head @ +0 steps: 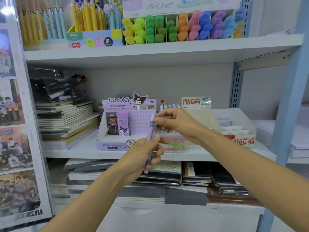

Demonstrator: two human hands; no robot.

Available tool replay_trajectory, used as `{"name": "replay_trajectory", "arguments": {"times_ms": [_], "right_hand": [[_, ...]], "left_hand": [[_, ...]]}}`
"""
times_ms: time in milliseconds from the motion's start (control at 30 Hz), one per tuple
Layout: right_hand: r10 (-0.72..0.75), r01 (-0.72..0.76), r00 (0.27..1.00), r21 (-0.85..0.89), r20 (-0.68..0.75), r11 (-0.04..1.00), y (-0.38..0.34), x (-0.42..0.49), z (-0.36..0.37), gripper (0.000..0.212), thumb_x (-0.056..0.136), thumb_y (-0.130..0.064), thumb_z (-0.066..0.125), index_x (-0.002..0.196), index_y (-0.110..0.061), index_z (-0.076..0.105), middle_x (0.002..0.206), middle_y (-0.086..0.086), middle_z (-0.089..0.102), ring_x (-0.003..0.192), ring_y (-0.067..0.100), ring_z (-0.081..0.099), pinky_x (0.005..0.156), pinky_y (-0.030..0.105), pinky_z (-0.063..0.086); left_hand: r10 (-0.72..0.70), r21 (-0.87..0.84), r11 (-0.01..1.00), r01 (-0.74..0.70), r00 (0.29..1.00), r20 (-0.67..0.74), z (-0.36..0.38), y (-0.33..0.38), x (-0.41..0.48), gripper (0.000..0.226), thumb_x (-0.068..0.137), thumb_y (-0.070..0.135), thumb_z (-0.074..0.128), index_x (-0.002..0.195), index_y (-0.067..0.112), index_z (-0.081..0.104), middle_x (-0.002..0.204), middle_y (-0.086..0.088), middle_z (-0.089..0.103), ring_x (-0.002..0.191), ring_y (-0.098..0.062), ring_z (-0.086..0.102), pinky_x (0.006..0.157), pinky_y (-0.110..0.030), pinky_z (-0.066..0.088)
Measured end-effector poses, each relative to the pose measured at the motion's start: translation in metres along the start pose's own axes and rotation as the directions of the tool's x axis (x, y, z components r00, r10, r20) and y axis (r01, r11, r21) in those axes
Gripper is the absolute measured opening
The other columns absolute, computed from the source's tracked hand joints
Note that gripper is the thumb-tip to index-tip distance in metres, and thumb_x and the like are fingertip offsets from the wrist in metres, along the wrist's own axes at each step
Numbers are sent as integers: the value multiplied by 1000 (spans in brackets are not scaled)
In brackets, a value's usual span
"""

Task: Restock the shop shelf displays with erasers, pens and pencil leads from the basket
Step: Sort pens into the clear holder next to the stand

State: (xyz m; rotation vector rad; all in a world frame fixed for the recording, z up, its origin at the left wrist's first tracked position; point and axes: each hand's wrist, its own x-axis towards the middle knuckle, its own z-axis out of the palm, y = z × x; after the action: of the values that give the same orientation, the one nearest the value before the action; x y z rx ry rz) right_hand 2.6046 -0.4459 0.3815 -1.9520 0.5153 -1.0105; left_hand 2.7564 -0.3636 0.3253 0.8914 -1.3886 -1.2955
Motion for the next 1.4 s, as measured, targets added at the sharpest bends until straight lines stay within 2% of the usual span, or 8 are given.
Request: {"name": "replay_trajectory", "arguments": {"times_ms": [133,267,467,700,867,967,1100,1400], "right_hand": [[-11,19,996,86,-86,996,-11,-8,-12,17,90,-10,64,106,-6,70,88,4,75,79,10,69,64,18,51],[-3,28,987,156,-160,987,-18,-16,-22,23,93,-9,60,114,-3,67,105,14,73,95,20,70,76,23,53],[45,10,976,255,-211,967,-15,-24,-13,8,85,-3,68,94,-3,69,81,9,73,70,16,69,65,21,57],[56,-8,981,250,-185,968,-16,-24,-18,22,89,-10,66,109,-1,66,89,11,74,78,20,71,70,25,59],[28,20,972,205,-231,979,-18,-13,-28,18,92,-6,60,110,-3,66,98,13,74,83,20,71,70,24,58],[-23,96,919,168,-393,981,-22,-1,-43,14,94,-3,56,105,-6,65,93,10,73,80,17,70,72,25,59],[-125,99,840,-77,-529,992,-12,18,-52,13,96,-4,55,105,-7,64,93,12,72,84,19,71,74,23,58],[-143,-13,903,-359,-406,933,29,42,-35,20,95,-5,57,113,-4,65,100,14,71,93,21,70,82,29,58]], "left_hand": [[8,-25,1000,-9,1000,-29,4,5,-4,42,96,42,48,108,6,65,64,-1,53,45,-11,44,36,-19,32],[29,-15,999,-30,997,-78,6,8,-7,32,101,34,45,102,9,66,64,0,51,40,-8,37,32,-16,23],[61,24,998,-59,993,-97,12,7,-9,25,100,29,48,105,10,64,62,3,47,43,-7,31,32,-16,23],[74,3,997,-74,990,-117,5,3,-7,32,87,35,62,108,11,67,63,3,44,43,-7,29,32,-16,22],[27,-49,998,-38,978,-205,-1,2,-1,42,87,43,62,113,11,61,66,1,53,41,-8,33,31,-17,22],[-31,-148,989,-12,958,-286,-10,-1,2,29,98,42,49,107,14,50,65,-1,55,37,-10,33,31,-16,21],[65,-107,988,-108,935,-349,-21,-5,6,12,101,28,41,97,18,45,65,1,49,41,-10,30,33,-19,21],[148,-70,981,-180,934,-325,-30,-11,8,27,99,35,49,108,20,70,63,4,43,48,-9,30,39,-18,24]]}}
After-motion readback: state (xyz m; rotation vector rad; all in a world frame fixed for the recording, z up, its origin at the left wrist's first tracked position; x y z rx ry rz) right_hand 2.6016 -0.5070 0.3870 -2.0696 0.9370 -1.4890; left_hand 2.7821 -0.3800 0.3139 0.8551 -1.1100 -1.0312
